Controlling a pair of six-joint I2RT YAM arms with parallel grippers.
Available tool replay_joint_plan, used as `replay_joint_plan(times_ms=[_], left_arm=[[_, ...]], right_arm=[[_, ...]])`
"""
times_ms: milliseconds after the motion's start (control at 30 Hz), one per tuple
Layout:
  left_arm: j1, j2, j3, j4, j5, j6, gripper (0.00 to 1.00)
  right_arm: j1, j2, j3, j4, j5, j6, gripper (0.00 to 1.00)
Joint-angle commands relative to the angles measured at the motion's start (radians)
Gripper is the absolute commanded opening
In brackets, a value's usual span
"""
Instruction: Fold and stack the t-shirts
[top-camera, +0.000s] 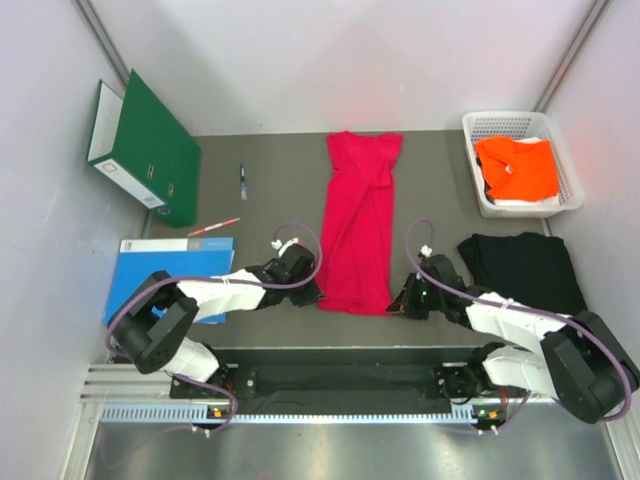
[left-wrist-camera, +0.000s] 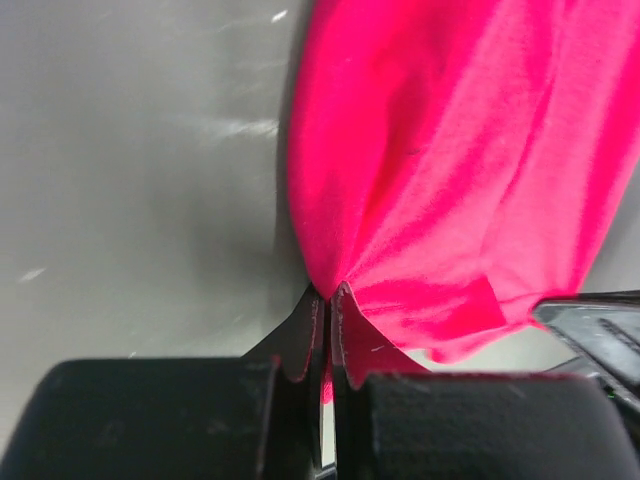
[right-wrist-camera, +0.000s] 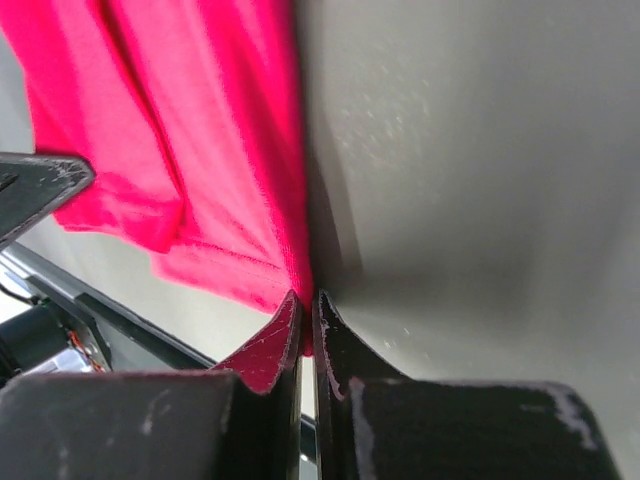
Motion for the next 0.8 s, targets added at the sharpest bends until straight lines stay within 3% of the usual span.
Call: replay_joint_plan(times_ms=[0,333,400,433,467,767], left_arm=[[0.000,-0.012,-0.064,-0.333,-0.104,0.051,0.00],[0.000,-0.020,-0.091,-0.370,-0.074,0.081,0.00],[-0.002,0.009,-0.090,-0.353,-0.034,0.105,0.15],[-0.002,0.020,-0.087,-0.348,-0.028,0.111,0.38],[-0.002,0.029,-0.084,-0.347,-0.023,0.112,0.46],[-0.002,0.017,-0.151,-0.301,0.041,0.080,0.52]], right_arm=[[0.015,-0.036,-0.035,-0.168,0.073,-0.044,0.00],[0.015,-0.041,-0.071,-0.155,0.075,-0.048,0.00],[0.015,-0.033,-0.071,-0.140,0.069,-0.050,0.00],[0.015,-0.026,-0.069,-0.134,0.061,-0.050,0.00],[0.015,-0.022,-0.068,-0.126,0.059,-0.050,0.00],[0.013,-0.035,-0.068,-0.119,0.053,-0.047,0.01]])
